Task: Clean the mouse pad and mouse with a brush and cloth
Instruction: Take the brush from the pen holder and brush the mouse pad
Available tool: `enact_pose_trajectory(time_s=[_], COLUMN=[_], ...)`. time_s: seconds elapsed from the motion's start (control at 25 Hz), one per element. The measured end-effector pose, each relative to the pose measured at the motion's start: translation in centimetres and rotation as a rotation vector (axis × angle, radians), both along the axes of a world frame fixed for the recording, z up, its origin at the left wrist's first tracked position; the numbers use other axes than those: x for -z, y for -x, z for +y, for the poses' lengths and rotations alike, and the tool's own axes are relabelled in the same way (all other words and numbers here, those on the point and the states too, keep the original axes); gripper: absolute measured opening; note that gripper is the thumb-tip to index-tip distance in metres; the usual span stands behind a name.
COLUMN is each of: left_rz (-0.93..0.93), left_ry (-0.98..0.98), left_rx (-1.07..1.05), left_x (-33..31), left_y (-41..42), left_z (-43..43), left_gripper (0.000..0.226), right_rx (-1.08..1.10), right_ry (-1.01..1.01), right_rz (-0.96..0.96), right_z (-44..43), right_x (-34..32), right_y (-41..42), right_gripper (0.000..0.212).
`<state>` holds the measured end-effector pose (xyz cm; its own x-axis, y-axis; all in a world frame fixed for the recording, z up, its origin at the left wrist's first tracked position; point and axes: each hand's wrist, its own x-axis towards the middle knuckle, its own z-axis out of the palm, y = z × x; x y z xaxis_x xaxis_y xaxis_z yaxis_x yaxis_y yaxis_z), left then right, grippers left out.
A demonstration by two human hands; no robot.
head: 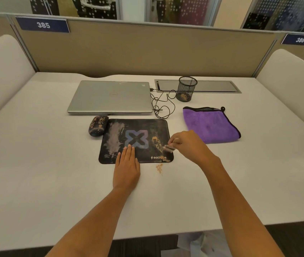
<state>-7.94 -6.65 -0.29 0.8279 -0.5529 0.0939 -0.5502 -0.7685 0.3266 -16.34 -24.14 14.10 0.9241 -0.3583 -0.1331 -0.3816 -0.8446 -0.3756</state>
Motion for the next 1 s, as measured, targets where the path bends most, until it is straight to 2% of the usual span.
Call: enact_pose_trajectory(time_s=[0.12,0.28,0.36,0.6,0.68,0.84,0.92,1.0], left_rz=[-0.003,-0.001,0.000,-0.002,-0.005,-0.005,-0.010,-0.015], left_ry=[-0.003,-0.012,-0.008,-0.005,-0.013,-0.005,-0.007,-0.012], left_rx=[-0.003,-0.005,-0.005,-0.001,-0.003,-0.008,-0.005,0.001], left_x=[0.0,0.0,0.1,0.1,0.0,0.1,0.2,0.2], left_y=[0.0,0.0,0.0,0.0,0.0,0.0,-0.1,-0.1], left_z=[0.0,0.0,0.0,0.0,0.0,-0.1,-0.1,-0.1], left_gripper=[0.063,0.064,0.063,0.063,0.063,0.064,0.063,0.063], right_rx=[-0.114,0.018,-0.003,-0.186,-0.165,-0.078,-0.031,0.106], right_ry=[0.016,-0.067,-0.083,-0.048,-0.062,-0.078,-0.180,-0.292], right_rz=[0.049,-0.073,-0.092,0.096,0.104,-0.055,-0.098,-0.121], right_z=[0.6,0.4,1.0,1.5,0.9,0.9,1.7,2.1], right_x=[0.3,-0.4,-0.3,-0.1,-0.8,-0.9,0.1,1.5], right_y=[1.1,0.8,-0.2,-0.8,-0.1,0.1,-0.5,-0.8], right_gripper=[0.024,0.022,0.022,0.019,0.017,0.018,0.019,0.018])
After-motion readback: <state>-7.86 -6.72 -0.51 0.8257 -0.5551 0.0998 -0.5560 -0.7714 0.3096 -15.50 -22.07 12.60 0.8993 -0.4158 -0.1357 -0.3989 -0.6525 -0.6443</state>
